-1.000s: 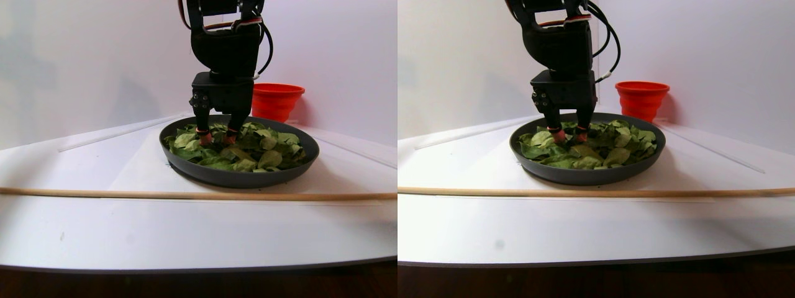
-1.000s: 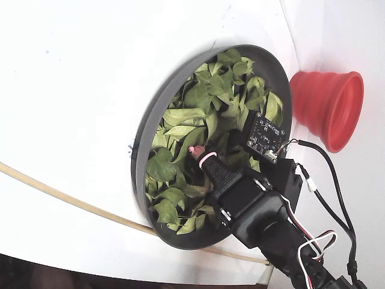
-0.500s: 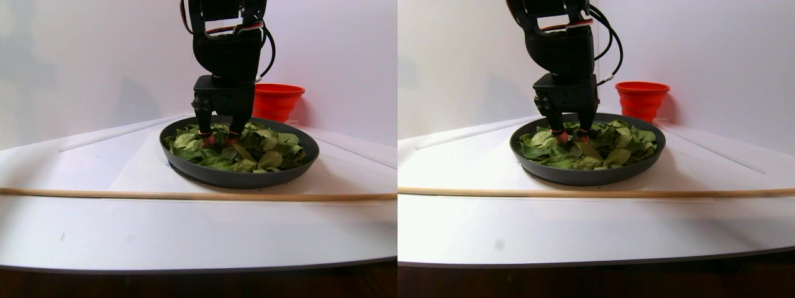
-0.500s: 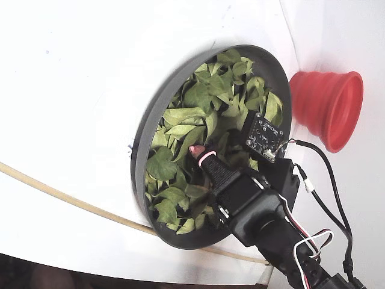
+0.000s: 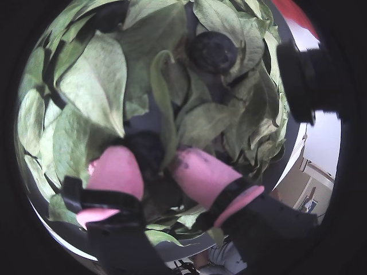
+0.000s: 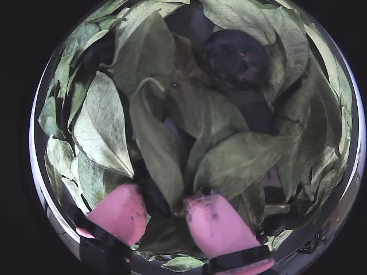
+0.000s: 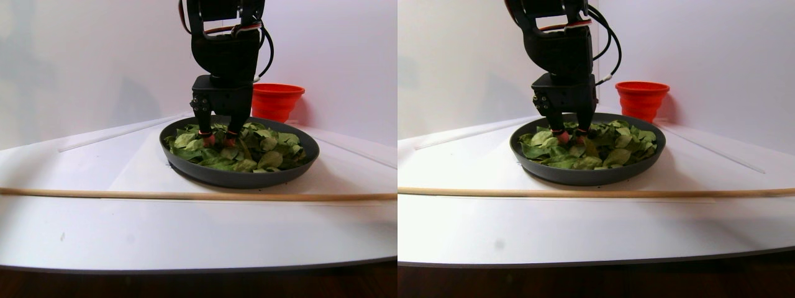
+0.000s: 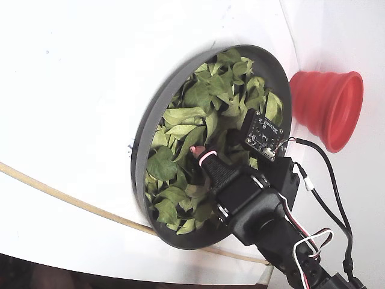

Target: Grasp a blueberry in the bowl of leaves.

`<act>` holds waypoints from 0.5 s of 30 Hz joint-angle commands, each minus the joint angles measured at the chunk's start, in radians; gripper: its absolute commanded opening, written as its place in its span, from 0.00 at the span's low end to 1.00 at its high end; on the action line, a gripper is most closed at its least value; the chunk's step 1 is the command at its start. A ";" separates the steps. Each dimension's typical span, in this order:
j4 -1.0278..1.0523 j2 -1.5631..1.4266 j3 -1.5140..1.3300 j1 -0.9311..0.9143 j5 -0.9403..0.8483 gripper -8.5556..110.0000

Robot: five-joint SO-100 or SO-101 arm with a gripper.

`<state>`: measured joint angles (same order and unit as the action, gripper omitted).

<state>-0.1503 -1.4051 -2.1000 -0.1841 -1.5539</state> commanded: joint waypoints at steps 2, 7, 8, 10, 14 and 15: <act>-0.009 -0.003 -0.002 0.003 0.011 0.16; -0.008 -0.026 -0.012 0.005 0.003 0.15; -0.006 -0.032 -0.015 0.005 0.002 0.15; 0.002 -0.046 -0.015 0.005 0.000 0.15; 0.017 -0.064 -0.014 0.008 -0.008 0.15; 0.017 -0.071 -0.015 0.008 -0.009 0.15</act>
<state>-0.1427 -1.4189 -2.1123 -0.1795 -1.5539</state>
